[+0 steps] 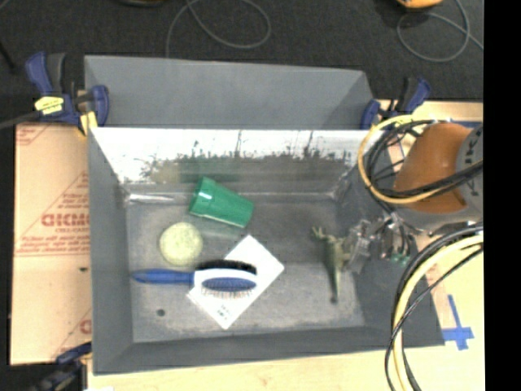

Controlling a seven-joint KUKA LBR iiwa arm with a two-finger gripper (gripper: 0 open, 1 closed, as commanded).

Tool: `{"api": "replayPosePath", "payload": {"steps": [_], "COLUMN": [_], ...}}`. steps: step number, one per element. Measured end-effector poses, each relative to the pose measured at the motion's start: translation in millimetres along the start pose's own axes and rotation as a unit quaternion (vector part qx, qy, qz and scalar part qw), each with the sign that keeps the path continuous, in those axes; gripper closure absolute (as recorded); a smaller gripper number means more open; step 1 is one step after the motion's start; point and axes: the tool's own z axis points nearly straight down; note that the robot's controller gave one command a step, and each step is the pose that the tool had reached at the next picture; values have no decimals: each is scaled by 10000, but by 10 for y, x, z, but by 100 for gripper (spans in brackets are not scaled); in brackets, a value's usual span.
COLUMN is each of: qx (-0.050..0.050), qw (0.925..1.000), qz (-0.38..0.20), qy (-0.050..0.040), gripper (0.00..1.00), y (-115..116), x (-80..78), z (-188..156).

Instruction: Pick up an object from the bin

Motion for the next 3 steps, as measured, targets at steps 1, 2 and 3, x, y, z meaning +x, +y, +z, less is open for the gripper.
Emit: {"api": "replayPosePath", "payload": {"steps": [1,2,3], "qx": [5,6,6], "qw": [10000,10000,10000], "qz": [-2,-8,-12], "qy": [3,2,3], "gripper": [100,100,100], "y": [-6,-7,-8], "x": [-1,-5,-7], "z": [-71,-144,-197]}}
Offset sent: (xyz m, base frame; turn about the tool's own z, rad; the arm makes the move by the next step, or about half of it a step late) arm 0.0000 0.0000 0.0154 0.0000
